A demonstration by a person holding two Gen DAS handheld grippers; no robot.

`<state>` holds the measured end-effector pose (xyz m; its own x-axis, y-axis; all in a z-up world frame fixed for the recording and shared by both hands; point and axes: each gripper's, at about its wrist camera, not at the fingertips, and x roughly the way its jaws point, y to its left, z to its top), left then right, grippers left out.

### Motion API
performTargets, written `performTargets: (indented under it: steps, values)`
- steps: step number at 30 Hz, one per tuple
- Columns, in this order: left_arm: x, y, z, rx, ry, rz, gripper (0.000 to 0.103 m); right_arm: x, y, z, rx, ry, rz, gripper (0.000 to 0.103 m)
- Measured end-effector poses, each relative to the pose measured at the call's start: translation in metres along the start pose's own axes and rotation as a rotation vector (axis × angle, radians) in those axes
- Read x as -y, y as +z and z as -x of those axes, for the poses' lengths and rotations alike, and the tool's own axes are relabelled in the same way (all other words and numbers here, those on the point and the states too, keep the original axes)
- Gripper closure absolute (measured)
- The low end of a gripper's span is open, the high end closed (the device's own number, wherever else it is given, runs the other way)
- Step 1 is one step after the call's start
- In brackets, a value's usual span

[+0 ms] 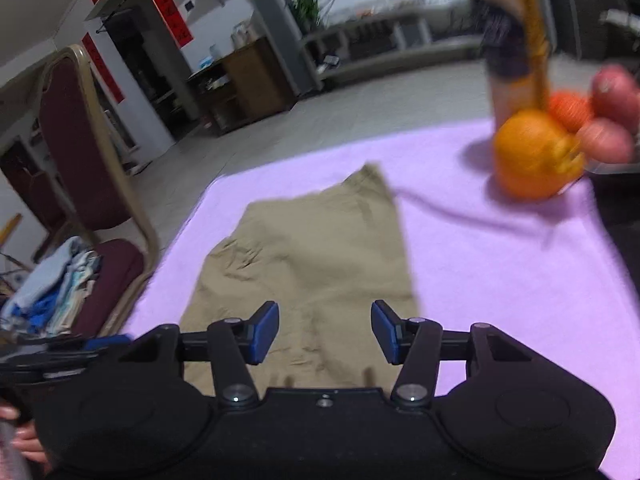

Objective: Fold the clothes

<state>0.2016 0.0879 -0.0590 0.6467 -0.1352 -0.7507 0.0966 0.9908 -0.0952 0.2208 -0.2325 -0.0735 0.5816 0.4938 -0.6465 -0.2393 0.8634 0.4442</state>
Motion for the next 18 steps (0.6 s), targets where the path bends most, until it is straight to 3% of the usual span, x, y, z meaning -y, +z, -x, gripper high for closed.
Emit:
performTargets:
  steps: [4, 7, 13, 18]
  values:
    - [-0.035, 0.0, -0.023, -0.013, -0.046, 0.155, 0.059, -0.001, -0.013, -0.035, -0.106, 0.029, -0.05, 0.052]
    - [-0.056, -0.002, -0.034, -0.055, -0.094, 0.292, 0.077, 0.0, -0.02, -0.05, -0.151, 0.037, -0.069, 0.052]
    - [-0.058, -0.003, -0.046, -0.099, -0.105, 0.32, 0.077, 0.013, -0.022, -0.065, -0.185, 0.08, -0.2, 0.052]
    - [-0.055, -0.004, -0.062, -0.132, -0.091, 0.312, 0.076, 0.01, -0.023, -0.069, -0.188, 0.062, -0.191, 0.052]
